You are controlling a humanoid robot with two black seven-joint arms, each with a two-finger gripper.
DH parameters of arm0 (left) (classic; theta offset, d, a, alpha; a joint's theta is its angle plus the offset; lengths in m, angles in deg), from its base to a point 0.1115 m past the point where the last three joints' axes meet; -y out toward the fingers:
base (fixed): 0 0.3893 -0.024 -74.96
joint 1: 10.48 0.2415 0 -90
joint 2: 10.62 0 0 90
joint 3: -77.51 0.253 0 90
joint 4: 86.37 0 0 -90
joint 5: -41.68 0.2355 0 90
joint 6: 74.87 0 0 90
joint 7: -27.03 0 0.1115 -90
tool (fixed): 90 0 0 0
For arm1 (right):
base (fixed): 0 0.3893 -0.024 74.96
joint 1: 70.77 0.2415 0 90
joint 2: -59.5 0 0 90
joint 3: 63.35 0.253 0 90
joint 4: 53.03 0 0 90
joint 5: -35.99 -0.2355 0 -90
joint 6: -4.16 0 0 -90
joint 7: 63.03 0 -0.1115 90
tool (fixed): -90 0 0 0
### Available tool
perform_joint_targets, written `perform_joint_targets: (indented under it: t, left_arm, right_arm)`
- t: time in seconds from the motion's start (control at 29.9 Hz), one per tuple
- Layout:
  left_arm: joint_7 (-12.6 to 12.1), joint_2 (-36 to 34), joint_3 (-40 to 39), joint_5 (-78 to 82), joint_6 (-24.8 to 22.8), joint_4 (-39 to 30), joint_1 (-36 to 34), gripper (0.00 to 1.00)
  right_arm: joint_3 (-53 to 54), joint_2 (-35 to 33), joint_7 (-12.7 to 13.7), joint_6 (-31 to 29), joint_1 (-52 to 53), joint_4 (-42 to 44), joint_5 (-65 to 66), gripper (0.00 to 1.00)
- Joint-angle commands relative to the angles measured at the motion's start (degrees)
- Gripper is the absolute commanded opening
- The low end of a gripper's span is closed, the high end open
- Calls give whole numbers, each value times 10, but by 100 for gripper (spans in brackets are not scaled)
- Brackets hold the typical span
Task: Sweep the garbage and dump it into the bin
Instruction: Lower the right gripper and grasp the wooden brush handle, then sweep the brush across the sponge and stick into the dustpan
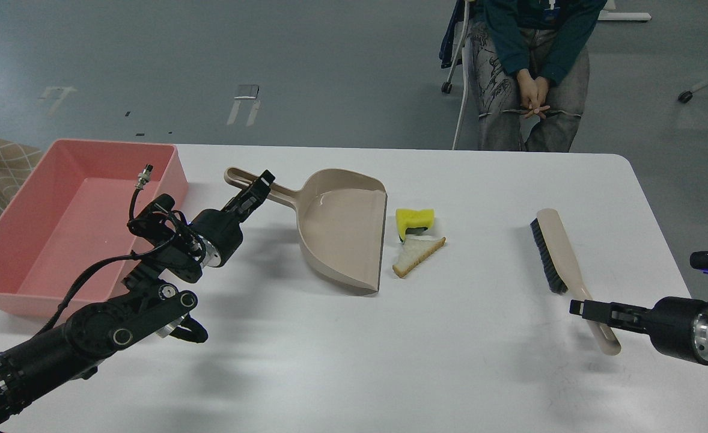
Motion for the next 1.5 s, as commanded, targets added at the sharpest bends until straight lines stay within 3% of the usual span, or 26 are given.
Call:
perform_joint_targets:
  t: [0.0,0.27,0.47,0.77,0.8,0.87,1.27,1.47]
  left_arm:
    - [1,0,0,0,0,0,0,0]
    - [1,0,0,0,0,1,0,0]
    - [1,1,0,0,0,0,-1,0]
    - [2,1,0,0,0,1,0,0]
    - [2,0,0,0,0,1,-1,0]
    - [2,0,0,0,0,1,-1,0]
    - [3,1,0,0,0,0,-3,0]
    - [3,4,0,1,1,0,-3,0]
  right_arm:
    - [0,0,0,0,1,-4,0,55]
    - [0,0,7,0,5,-11,0,54]
    - [0,-1,7,-1,6,-13,0,45]
    - [0,-1,7,-4,4,-14,0,15]
    - [0,-1,8,-3,4,-14,0,6]
    - [-1,-1,11,-4,5,-14,0,0]
    - [8,-25,17,-18,13,-42,-1,0]
    - [7,-31,39,-20,39,-52,-1,0]
